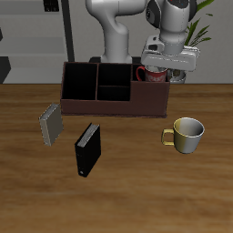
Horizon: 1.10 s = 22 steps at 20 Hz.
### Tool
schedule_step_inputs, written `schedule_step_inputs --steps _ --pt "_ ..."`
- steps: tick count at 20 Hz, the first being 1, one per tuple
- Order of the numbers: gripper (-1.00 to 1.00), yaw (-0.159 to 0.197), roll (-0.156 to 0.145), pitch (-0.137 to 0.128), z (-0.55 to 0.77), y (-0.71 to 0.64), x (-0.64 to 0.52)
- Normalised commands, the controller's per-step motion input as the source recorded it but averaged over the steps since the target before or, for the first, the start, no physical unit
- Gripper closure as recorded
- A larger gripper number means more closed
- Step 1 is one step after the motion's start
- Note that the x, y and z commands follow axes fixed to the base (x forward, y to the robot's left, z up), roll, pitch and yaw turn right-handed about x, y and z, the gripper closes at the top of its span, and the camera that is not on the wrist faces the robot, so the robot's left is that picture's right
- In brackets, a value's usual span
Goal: Place the red mug into the back desk caddy's right compartment and place the yellow book into the back desk caddy's back compartment
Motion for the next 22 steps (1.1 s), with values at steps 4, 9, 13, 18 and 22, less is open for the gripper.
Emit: schedule_step_inputs --steps 4,9,13,18,22 --pt "-1.0 -0.063 0.0 0.019 0.05 -0.03 -0.02" --pt "-1.0 -0.01 0.021 0.021 0.03 0.02 -0.02" --pt "-1.0 -0.002 0.003 0.0 0.04 0.01 -0.03" --pt "-1.0 -0.004 0.006 -0.024 0.19 -0.02 -0.01" --pt "-1.0 0.041 -0.021 -0.059 0.28 -0.15 0.07"
